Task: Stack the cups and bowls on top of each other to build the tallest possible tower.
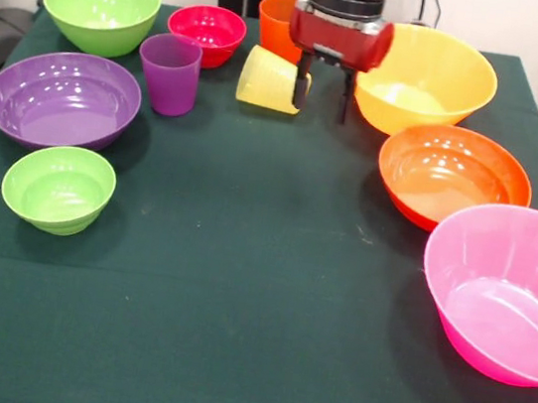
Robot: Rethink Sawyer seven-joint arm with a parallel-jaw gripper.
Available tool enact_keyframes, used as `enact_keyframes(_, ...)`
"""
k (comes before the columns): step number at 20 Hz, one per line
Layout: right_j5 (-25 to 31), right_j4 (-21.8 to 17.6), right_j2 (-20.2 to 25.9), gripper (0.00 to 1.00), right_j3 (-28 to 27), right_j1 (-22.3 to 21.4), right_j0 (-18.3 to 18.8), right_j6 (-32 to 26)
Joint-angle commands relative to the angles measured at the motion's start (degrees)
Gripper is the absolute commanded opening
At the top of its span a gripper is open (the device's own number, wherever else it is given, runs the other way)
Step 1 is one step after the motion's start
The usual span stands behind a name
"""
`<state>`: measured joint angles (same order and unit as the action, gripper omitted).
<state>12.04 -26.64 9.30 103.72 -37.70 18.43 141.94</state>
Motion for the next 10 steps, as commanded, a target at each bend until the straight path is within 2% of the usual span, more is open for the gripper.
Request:
enact_keyframes(1,8.5,-7.7,16.1,1.0,0.2,0.6,3.0,-21.3)
enact_keyframes(5,9.6,-8.6,17.9,1.0,-0.9,2.1,5.0,-23.0)
enact_keyframes(10,11.8,-8.4,19.0,1.0,-0.5,0.6,7.0,-25.1)
